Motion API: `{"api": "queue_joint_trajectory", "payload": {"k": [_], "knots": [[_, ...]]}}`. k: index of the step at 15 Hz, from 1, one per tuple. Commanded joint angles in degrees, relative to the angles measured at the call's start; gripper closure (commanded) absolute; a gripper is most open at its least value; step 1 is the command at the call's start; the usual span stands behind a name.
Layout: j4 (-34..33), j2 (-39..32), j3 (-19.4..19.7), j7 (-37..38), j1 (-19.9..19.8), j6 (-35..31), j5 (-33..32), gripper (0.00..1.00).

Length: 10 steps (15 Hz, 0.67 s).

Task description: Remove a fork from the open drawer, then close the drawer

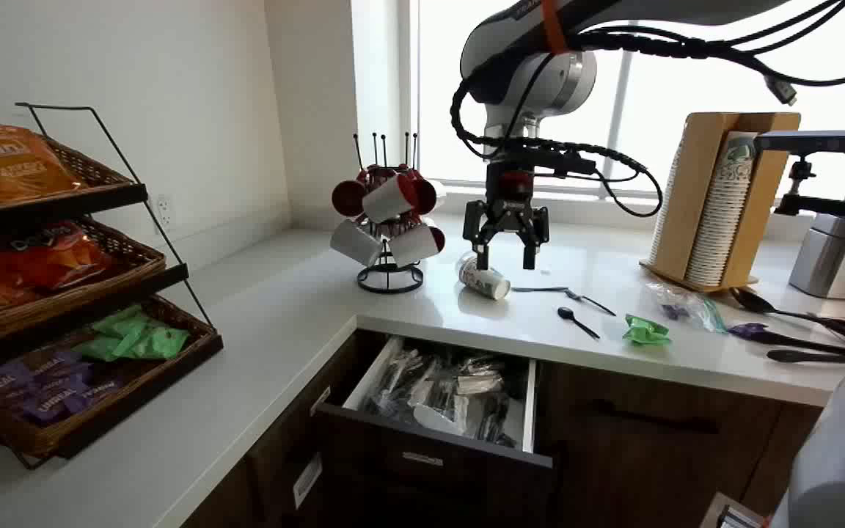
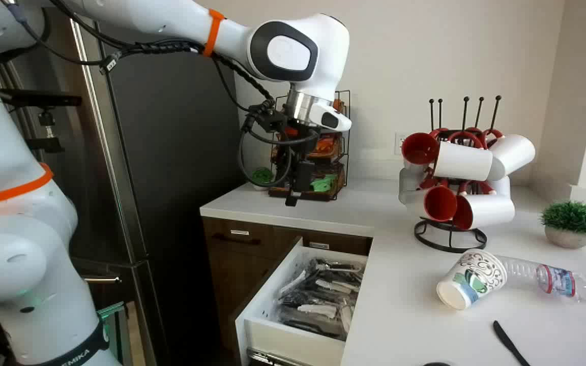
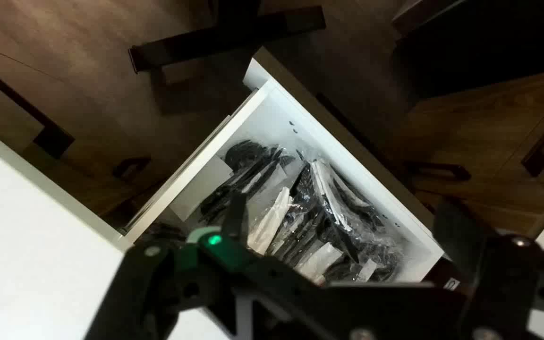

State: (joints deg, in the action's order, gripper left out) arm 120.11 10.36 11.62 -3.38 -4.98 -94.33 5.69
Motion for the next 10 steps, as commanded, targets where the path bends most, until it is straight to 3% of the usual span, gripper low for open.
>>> {"api": "queue_joint_trajectory", "payload": {"k": [1,6,10], "knots": [[-0.1,-0.1,-1.0,-0.2,-1.1,0.2,0.2,0.0],[-0.1,-0.1,-1.0,-0.2,-1.1,0.2,0.2,0.0],[-0.3,-5.1,-2.4,6.2,-0.4,-2.2,5.5,0.0]]}}
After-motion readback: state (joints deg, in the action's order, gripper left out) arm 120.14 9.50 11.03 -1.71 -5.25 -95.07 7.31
